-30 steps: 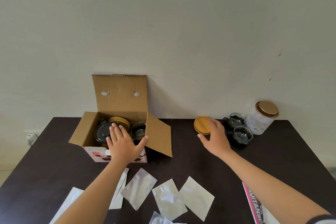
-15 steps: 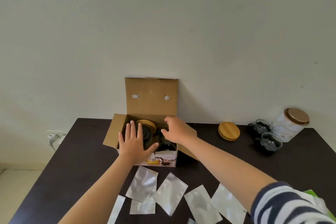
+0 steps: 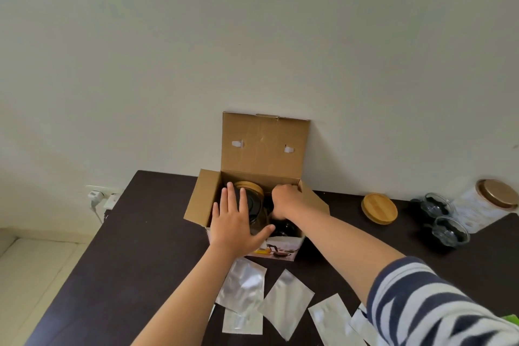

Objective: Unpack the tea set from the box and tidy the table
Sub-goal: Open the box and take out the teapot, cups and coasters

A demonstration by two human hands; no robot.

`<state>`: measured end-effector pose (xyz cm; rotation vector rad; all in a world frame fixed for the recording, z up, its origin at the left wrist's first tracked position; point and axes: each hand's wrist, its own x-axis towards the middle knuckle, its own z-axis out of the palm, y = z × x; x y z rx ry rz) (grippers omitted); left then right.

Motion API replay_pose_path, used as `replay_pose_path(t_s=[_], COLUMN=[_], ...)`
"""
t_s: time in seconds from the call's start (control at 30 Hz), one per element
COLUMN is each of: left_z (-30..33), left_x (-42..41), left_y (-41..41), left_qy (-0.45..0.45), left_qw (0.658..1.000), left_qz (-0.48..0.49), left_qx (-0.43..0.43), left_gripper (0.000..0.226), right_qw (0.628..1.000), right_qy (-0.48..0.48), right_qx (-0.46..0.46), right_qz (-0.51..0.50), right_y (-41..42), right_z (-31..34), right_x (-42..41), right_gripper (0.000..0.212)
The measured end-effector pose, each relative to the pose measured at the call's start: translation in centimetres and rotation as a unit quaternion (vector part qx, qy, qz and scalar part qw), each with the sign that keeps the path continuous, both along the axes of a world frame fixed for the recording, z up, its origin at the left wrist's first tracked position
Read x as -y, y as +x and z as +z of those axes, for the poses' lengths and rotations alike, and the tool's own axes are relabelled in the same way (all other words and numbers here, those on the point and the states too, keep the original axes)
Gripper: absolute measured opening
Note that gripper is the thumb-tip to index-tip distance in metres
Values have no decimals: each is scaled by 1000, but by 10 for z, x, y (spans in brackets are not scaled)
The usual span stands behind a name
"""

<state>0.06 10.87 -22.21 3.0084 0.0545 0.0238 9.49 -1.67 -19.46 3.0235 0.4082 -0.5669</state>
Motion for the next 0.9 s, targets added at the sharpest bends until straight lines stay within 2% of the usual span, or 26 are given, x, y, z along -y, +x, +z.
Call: replay_pose_path(t_s=[0.17, 0.33, 0.53, 0.67, 0.8, 0.9], left_z=[-1, -1, 1, 9, 26, 33], left_x=[-1, -2, -2, 1, 18, 49], left_y=[0, 1, 1, 1, -1, -4], left_qy=[-1, 0, 8, 55, 90, 43], left_qw=[1000, 1000, 1000, 998, 995, 997], left_qz=[2, 3, 4, 9, 27, 64], left_qx=[3, 7, -7, -42, -22, -19], left_gripper=[115, 113, 114, 114, 107, 111], right_qw=[997, 983, 966, 948, 951, 955], right_qy=[28, 67, 186, 263, 267, 250], right_qx=[77, 161, 178, 175, 125, 97], right_qz=[-6, 50, 17, -26, -92, -129], right_y=[1, -9, -28, -53, -78, -92], right_z=[0, 17, 52, 67, 62, 46], right_x=[3, 13, 43, 84, 146, 199], right_gripper=[67, 65, 65, 71, 74, 77])
